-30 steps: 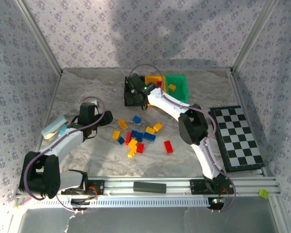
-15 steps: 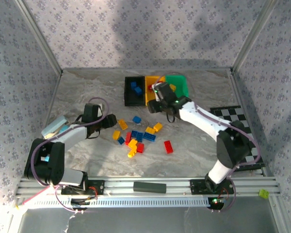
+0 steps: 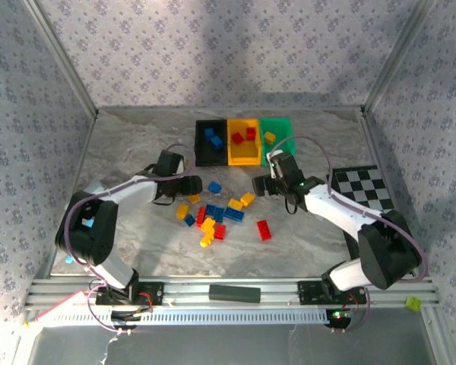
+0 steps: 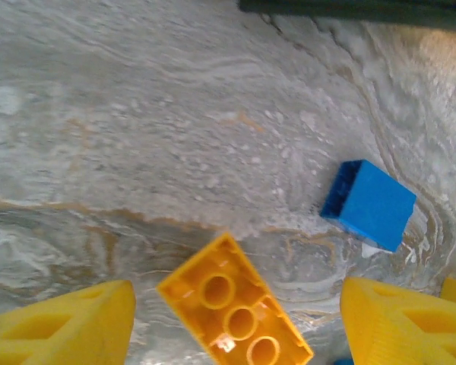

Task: Sort the legos into containers by color
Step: Place the lego in the container, then pick up the lego from the center of the table.

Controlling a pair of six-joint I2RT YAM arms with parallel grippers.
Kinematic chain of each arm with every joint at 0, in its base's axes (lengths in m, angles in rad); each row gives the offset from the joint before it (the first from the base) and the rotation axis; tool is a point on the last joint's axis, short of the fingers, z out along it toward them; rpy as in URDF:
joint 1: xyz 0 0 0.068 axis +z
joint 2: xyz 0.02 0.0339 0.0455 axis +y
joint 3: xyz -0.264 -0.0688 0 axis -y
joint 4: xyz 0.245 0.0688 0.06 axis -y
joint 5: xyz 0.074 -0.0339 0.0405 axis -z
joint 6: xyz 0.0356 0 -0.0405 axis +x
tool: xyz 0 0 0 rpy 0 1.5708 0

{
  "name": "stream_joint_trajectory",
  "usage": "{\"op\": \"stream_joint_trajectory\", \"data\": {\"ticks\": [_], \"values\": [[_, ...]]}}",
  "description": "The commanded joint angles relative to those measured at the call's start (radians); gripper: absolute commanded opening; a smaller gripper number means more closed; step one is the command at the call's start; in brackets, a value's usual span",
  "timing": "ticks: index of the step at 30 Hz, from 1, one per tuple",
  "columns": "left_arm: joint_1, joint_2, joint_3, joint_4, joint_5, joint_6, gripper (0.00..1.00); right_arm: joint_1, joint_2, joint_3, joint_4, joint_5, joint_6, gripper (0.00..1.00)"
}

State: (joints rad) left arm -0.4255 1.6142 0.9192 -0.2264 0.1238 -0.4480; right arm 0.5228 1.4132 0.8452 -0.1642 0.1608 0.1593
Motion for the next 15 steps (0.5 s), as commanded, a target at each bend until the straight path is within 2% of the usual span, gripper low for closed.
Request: {"op": "stream_joint_trajectory", "data": {"ticks": [1, 4, 6, 11, 15], "values": [[-0.056, 0.043, 0.104, -0.217, -0.164, 0.046, 0.71, -0.005, -0.025, -0.054, 0.079, 0.001, -0.014, 1.00], [-0.107, 0.105, 0.198, -0.366, -0.352, 0.060, 0.72, -0.003, -0.025, -0.079, 0.112, 0.011, -0.012, 1.00], [-0.117, 0.137, 0.245, -0.427, -0.397, 0.057, 0.72, -0.002, -0.026, -0.091, 0.116, 0.018, -0.010, 1.00], [-0.141, 0.176, 0.294, -0.446, -0.373, 0.012, 0.72, 0.009, -0.037, -0.121, 0.152, -0.013, 0.010, 0.99], [-0.157, 0.223, 0.316, -0.446, -0.367, -0.015, 0.72, 0.029, -0.041, -0.117, 0.147, 0.014, 0.004, 0.99]]}}
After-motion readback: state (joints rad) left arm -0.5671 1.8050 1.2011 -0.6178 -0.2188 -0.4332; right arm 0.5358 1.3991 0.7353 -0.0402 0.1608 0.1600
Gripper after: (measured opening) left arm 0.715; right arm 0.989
